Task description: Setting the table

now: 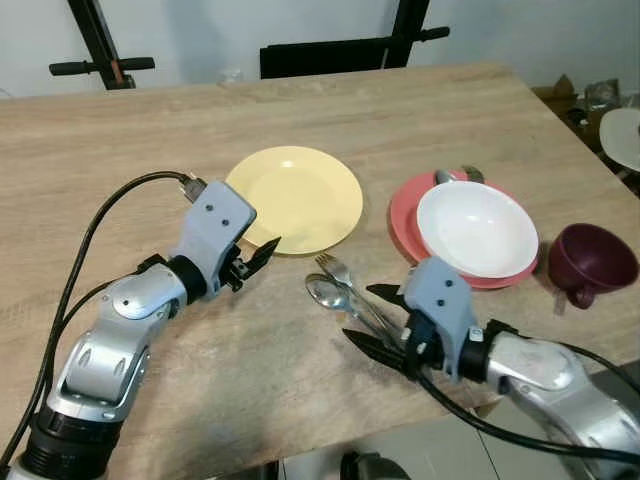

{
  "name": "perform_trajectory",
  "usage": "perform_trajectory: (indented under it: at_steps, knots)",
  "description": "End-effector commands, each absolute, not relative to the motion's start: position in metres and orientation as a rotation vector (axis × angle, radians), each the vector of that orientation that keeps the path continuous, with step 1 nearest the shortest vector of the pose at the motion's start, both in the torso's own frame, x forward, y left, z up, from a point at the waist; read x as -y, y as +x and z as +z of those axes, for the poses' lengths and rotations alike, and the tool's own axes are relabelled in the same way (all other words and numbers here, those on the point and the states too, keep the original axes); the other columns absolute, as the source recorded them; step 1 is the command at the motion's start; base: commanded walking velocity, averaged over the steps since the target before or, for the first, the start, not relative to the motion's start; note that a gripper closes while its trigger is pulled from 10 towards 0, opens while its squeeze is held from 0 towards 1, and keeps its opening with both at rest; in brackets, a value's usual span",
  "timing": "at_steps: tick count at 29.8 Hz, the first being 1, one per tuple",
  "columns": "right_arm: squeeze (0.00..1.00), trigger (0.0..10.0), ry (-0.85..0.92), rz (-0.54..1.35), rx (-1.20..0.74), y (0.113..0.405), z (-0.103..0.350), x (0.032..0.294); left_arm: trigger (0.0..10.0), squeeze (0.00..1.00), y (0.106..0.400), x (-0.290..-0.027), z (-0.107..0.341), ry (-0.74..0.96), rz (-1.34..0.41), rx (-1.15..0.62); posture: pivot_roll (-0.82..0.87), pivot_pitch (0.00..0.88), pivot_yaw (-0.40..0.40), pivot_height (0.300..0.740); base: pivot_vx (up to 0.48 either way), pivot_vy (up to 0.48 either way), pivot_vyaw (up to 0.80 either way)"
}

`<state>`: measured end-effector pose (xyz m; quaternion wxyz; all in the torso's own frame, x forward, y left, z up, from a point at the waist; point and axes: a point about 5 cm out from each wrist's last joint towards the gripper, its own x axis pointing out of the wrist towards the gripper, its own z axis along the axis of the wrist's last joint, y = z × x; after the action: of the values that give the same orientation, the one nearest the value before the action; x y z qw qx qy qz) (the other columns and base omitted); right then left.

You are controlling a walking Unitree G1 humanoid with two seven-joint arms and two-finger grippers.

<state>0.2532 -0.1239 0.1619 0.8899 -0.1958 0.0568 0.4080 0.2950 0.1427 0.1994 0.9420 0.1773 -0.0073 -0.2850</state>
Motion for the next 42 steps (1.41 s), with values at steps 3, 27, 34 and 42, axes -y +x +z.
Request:
perform_trajectory:
  at_steps: [3, 27, 34, 42]
  knots:
    - [0.00, 10.0, -0.432, 0.840, -0.146, 0.260, 0.145, 0.116, 10.0, 0.00, 0.288, -0.138, 0.188, 0.303, -0.689, -0.077, -0.09, 0.145, 0.040, 0.740, 0.000, 0.000, 0.00]
    - [0.00, 0.0, -0.491, 0.799, -0.265, 0.280, 0.094, 0.104, 10.0, 0.00, 0.289, -0.145, 0.193, 0.323, -0.670, -0.083, -0.07, 0.144, 0.035, 0.740, 0.000, 0.000, 0.00]
    - [0.00, 0.0, -0.342, 0.805, -0.317, 0.280, 0.091, 0.103, 10.0, 0.00, 0.289, -0.145, 0.193, 0.321, -0.657, -0.083, -0.07, 0.144, 0.035, 0.740, 0.000, 0.000, 0.00]
    - [0.00, 0.0, -0.255, 0.768, -0.284, 0.285, 0.098, 0.106, 10.0, 0.00, 0.290, -0.144, 0.193, 0.319, -0.646, -0.082, -0.07, 0.145, 0.031, 0.740, 0.000, 0.000, 0.00]
